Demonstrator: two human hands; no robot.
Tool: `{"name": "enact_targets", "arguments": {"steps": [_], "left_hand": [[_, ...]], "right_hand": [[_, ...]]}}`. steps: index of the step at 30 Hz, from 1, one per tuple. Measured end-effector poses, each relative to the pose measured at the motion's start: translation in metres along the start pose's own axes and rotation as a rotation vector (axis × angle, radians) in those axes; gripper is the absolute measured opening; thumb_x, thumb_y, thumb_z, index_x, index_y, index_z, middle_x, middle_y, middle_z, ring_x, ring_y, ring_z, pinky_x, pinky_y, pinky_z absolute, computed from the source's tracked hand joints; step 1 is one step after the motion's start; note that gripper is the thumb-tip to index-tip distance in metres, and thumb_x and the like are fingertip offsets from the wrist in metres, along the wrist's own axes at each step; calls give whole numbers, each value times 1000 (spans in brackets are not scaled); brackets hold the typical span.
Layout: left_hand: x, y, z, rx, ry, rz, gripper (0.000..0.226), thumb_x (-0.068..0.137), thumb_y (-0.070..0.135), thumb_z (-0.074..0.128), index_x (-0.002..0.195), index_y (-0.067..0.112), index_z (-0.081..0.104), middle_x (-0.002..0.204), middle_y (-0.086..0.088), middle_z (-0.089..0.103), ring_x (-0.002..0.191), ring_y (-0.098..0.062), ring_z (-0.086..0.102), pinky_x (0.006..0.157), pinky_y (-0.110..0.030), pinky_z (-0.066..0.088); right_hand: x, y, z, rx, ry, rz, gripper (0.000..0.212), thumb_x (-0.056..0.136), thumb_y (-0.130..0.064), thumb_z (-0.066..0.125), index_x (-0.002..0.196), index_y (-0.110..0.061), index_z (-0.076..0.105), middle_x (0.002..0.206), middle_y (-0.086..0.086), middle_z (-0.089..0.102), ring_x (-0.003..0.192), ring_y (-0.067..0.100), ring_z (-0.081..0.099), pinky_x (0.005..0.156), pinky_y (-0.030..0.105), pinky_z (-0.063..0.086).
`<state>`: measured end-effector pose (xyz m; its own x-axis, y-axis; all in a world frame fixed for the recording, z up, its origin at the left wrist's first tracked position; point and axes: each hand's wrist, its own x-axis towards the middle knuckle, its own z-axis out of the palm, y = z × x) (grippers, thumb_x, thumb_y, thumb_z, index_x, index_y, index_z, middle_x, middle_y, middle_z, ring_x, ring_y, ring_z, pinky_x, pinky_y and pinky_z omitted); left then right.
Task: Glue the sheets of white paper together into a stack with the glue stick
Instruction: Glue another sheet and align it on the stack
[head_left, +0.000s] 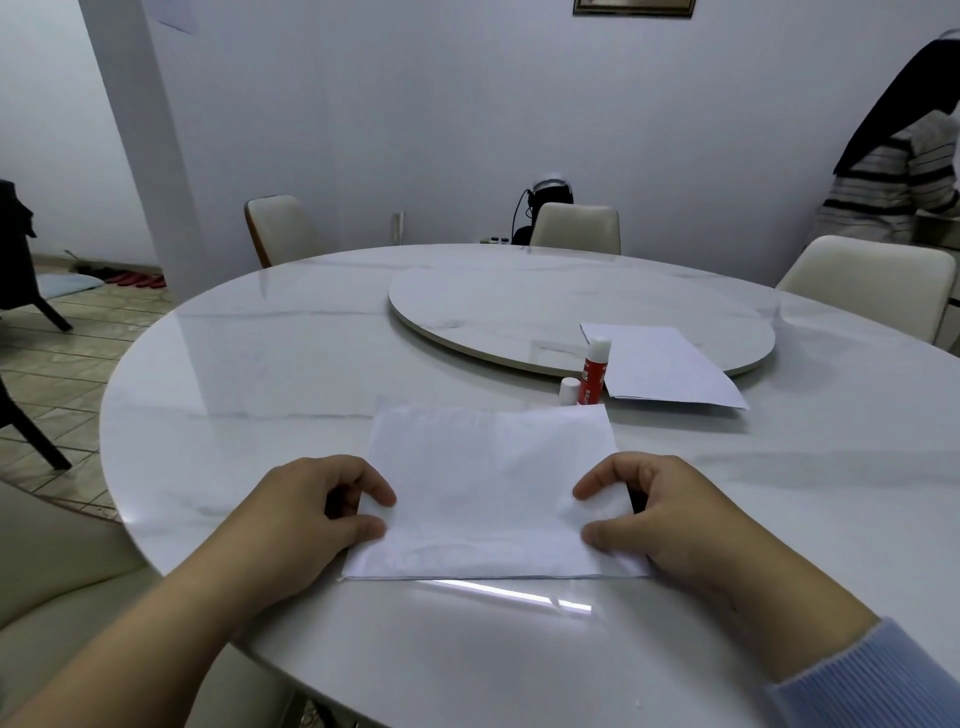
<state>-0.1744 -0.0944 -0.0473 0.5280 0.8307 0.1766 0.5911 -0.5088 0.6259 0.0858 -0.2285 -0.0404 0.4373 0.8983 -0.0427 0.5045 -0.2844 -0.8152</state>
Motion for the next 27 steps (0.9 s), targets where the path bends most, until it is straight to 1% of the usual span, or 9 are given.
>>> {"name": "enact_targets", "arguments": {"steps": [3, 5, 7, 9, 12, 13, 15, 19, 27], "left_hand": [[0, 0, 1, 31, -17, -2, 20, 77, 22, 72, 73, 40, 64, 67, 7, 57, 61, -1, 54, 55, -11, 39], [-1, 2, 3, 75, -14, -1, 19, 78, 23, 71, 77, 40, 63, 97, 12, 57, 86, -3, 55, 73, -13, 39], [-1, 6, 5, 164, 0, -35, 20, 78, 24, 71, 85, 40, 61, 127, 12, 43, 119, -13, 41, 92, -21, 35], [2, 15, 5, 201, 58, -37, 21, 82, 24, 67, 95, 36, 56, 141, 8, 34, 130, -18, 29, 98, -27, 34], [17, 34, 12, 140, 148, 21, 26, 93, 27, 47, 119, 27, 50, 145, 2, 36, 135, -17, 26, 106, -29, 28], [23, 39, 18, 152, 104, 26, 36, 96, 29, 41, 131, 21, 44, 150, 0, 32, 139, -17, 21, 110, -30, 21], [31, 43, 36, 263, -34, 32, 52, 98, 35, 31, 146, 17, 22, 159, -1, 11, 145, -15, 5, 115, -30, 8], [33, 28, 57, 469, -174, 39, 60, 98, 41, 17, 150, 19, -1, 160, 1, -9, 146, -14, -8, 117, -31, -5], [29, 23, 55, 482, -170, 41, 61, 96, 45, 15, 149, 23, -6, 159, 4, -13, 145, -10, -12, 116, -28, -8]], "right_hand": [[-1, 1, 1, -4, 22, -18, 35, 62, -12, 81, 85, -34, 68, 85, 1, 70, 59, 9, 62, 55, 21, 52], [-2, 0, 2, -54, 49, -20, 48, 60, -15, 82, 95, -39, 59, 105, -4, 58, 80, 12, 63, 67, 24, 53], [-2, -2, 3, -176, 131, -54, 64, 57, -20, 84, 104, -47, 48, 117, -12, 33, 101, 10, 50, 80, 22, 45], [3, -5, 2, -270, 242, -175, 73, 59, -24, 84, 109, -52, 40, 112, -24, 16, 113, 3, 30, 91, 20, 32], [17, -18, 10, -295, 305, -343, 47, 80, -24, 67, 120, -38, 46, 127, -19, 25, 124, 2, 27, 96, 18, 23], [23, -21, 17, -327, 259, -352, 42, 87, -23, 59, 127, -30, 47, 137, -12, 32, 131, 7, 27, 100, 20, 24], [32, -20, 34, -467, 100, -314, 47, 96, -25, 42, 143, -20, 36, 156, -1, 25, 143, 12, 19, 113, 24, 16], [39, -6, 49, -702, -76, -193, 57, 99, -41, 19, 153, -23, 8, 163, -4, 2, 148, 10, 0, 117, 30, -1], [31, 5, 37, -742, -44, -87, 58, 99, -47, 10, 152, -29, -2, 161, -11, -8, 146, 5, -8, 118, 32, -6]]}}
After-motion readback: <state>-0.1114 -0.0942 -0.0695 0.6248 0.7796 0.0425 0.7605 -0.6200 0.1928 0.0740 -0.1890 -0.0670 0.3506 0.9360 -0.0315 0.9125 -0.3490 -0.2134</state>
